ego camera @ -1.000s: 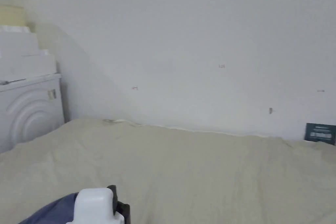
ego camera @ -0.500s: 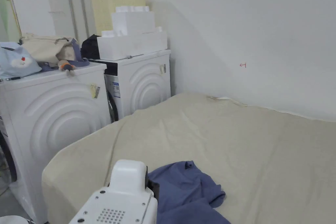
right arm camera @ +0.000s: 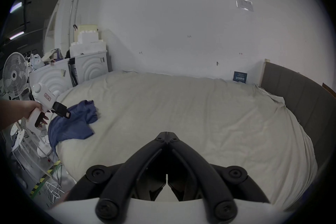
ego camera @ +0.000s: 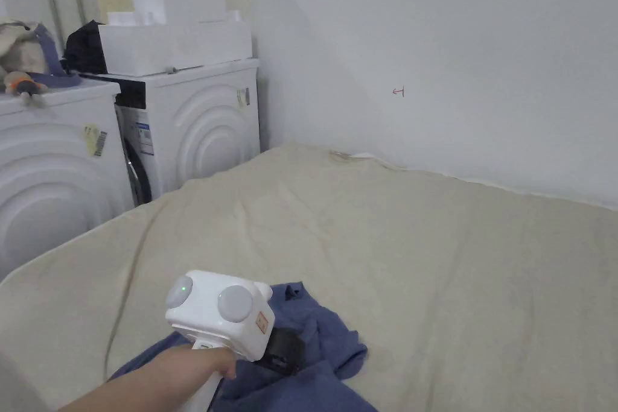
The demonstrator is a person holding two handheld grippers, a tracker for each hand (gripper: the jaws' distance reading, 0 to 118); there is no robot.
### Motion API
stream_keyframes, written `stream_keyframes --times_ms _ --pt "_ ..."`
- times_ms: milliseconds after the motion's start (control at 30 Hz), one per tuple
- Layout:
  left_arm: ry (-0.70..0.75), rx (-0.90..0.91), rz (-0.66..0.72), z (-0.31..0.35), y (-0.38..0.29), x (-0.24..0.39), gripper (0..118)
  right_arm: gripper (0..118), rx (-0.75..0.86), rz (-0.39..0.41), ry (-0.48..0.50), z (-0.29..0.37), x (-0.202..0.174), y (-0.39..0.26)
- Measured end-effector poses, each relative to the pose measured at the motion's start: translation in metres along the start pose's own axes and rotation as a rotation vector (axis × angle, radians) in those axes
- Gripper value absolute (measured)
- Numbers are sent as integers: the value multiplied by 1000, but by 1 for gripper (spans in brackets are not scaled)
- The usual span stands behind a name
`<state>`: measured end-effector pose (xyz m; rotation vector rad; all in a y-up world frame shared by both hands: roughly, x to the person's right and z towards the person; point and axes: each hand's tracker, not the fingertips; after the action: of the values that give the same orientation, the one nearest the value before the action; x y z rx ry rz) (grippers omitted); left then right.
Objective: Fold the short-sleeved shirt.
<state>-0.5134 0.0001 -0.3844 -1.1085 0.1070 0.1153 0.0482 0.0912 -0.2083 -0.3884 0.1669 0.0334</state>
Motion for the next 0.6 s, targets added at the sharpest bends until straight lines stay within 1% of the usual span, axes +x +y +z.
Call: stream_keyframes --times_ms 67,133,167,233,267,300,333,367,467,500,533,567,600 --pt "1 -35 41 -25 11 -5 118 0 -25 8 -19 -6 4 -5" --pt "3 -88 61 -36 7 -1 118 0 -38 9 -24 -9 3 -5" --pt "12 -92 55 -46 7 0 118 0 -45 8 -22 -11 2 -6" --pt "53 -186 58 -68 2 -1 118 0 -59 14 -13 -13 -4 -3" --pt "72 -190 26 -74 1 4 118 0 -68 22 -5 -16 -6 -3" --pt "76 -160 12 -65 4 6 118 0 -76 29 4 -19 -8 -3" --pt "67 -133 31 -60 0 1 118 0 -82 31 12 -21 -7 -4" --pt "50 -113 36 -42 -8 15 118 0 -86 31 19 -23 -9 -4" --pt "38 -120 29 -33 -7 17 118 0 -88 21 48 -26 -20 -4" --pt "56 -124 18 -41 7 5 118 0 -90 19 56 -27 -22 -4" --pt "85 -103 -10 -37 3 8 115 0 -93 19 63 -28 -24 -4" --pt "95 -90 -37 -34 0 12 108 0 -96 22 71 -28 -25 -4" --pt "88 -80 -53 -30 -3 14 92 0 -97 25 78 -28 -26 -3"
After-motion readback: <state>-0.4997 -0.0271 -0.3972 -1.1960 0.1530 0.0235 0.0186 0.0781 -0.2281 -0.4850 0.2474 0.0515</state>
